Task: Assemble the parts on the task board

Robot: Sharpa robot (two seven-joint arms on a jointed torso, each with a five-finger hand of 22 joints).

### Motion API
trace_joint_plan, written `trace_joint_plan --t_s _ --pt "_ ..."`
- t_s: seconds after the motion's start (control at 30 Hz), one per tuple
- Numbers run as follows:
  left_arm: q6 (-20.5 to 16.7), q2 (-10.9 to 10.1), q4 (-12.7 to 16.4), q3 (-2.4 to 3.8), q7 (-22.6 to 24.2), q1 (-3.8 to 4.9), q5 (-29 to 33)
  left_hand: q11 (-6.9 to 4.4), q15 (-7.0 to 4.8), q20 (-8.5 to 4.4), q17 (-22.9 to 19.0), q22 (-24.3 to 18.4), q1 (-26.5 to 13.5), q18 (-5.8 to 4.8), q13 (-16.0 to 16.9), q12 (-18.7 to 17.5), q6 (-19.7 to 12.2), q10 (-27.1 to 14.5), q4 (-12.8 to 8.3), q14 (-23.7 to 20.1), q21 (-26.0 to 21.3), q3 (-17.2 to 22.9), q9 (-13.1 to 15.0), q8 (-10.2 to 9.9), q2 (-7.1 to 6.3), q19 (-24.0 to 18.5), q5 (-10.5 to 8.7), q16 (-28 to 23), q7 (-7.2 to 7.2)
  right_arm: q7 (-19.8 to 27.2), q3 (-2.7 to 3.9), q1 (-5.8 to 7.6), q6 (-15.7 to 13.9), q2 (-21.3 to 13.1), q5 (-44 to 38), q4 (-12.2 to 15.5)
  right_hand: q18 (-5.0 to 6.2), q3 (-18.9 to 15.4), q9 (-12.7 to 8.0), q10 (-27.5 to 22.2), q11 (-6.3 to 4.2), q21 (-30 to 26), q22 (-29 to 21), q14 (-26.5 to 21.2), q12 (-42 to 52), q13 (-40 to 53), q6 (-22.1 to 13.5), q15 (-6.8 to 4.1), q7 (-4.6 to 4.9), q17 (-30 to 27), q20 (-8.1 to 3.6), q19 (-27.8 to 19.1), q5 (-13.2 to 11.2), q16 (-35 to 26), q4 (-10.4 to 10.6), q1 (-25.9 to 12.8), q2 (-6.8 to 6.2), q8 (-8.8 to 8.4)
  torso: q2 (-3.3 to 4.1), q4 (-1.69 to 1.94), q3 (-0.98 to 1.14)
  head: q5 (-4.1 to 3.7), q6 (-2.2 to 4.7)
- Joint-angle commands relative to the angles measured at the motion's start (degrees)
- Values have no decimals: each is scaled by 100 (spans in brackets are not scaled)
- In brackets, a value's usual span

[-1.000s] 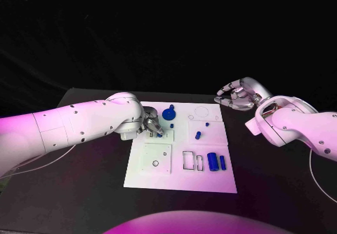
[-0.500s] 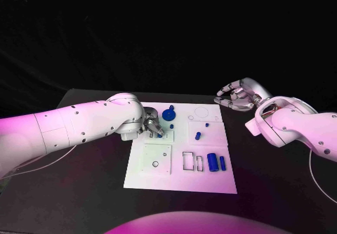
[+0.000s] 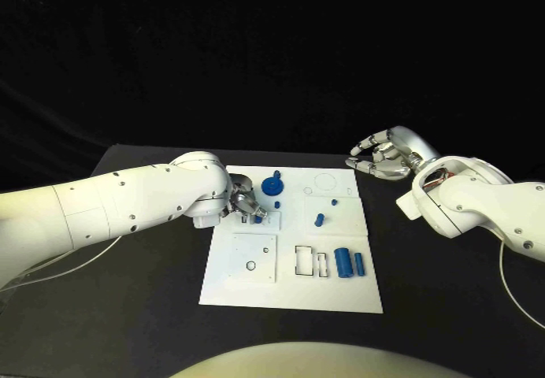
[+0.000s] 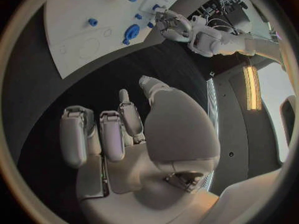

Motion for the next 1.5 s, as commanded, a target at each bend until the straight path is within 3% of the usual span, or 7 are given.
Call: trace_joint_plan --t_s 0.03,0.33,0.57,0.73,0.83,1.07,1.5 --pt "-28 -23 34 6 26 -1 42 -6 -24 1 1421 11 18 -32 10 15 11 -6 42 606 -16 -62 3 -28 -59 31 -42 29 36 50 0 -5 23 0 -39 -1 67 -7 9 -13 -25 -25 915 371 -27 -9 -37 -42 -9 502 -47 37 19 -35 38 -58 1 25 2 2 -5 -5 2" --pt "-113 -134 149 65 48 0 71 -11 -28 -3 1436 21 85 -34 38 24 36 4 275 610 -16 -265 9 -42 -145 40 -249 35 30 63 0 -11 14 -6 -37 -13 69 -12 10 -17 -25 -31 911 371 -32 -15 -39 -42 -9 502 -48 34 17 -35 46 -69 -3 26 3 1 -8 -15 19" --pt "-152 -272 262 349 58 17 169 -5 -27 -4 1372 1 98 -29 -37 -49 12 -32 317 593 -27 -344 6 -64 -168 30 -353 9 39 71 0 -21 9 -12 -35 -27 69 -18 10 -15 -25 -35 909 370 -30 -14 -43 -42 -9 495 -48 33 9 -39 57 -84 -5 27 0 0 -3 -23 40" --pt "-58 -378 226 489 52 156 199 83 34 39 1001 -265 187 22 -648 -634 -237 -406 318 494 -163 -457 -17 -195 -234 -133 -361 -148 143 71 0 -24 10 -19 -35 -38 70 -21 11 -12 -26 -37 909 372 -28 -12 -44 -42 -10 504 -49 33 4 -36 63 -92 -4 29 -2 9 2 -16 71" --pt "22 -373 21 525 53 264 157 243 161 139 857 -492 343 61 -1368 -1313 -606 -832 316 456 -294 -512 -142 -520 -271 -278 -355 -219 327 67 0 -25 12 -22 -35 -46 68 -22 11 -12 -26 -31 913 373 -28 -12 -45 -42 -11 506 -49 37 3 -35 64 -93 -5 29 -4 18 5 -5 89" --pt "389 -187 -654 547 111 372 31 307 225 208 823 -606 461 90 -1568 -1484 -689 -957 314 448 -363 -581 -208 -679 -302 -348 -392 -237 402 65 0 -25 17 -23 -36 -52 68 -22 11 -12 -26 -31 913 373 -28 -12 -45 -42 -11 506 -49 37 3 -35 64 -93 -5 29 19 3 -7 28 125" --pt "730 196 -1321 448 137 367 -168 336 255 245 823 -617 578 96 -1687 -1575 -688 -1038 317 448 -380 -626 -236 -758 -290 -358 -525 -238 432 69 0 -25 25 -3 -38 -47 68 -22 11 -12 -26 -31 913 373 -28 -12 -45 -42 -11 506 -49 37 3 -35 64 -93 -5 29 33 3 -16 14 122"
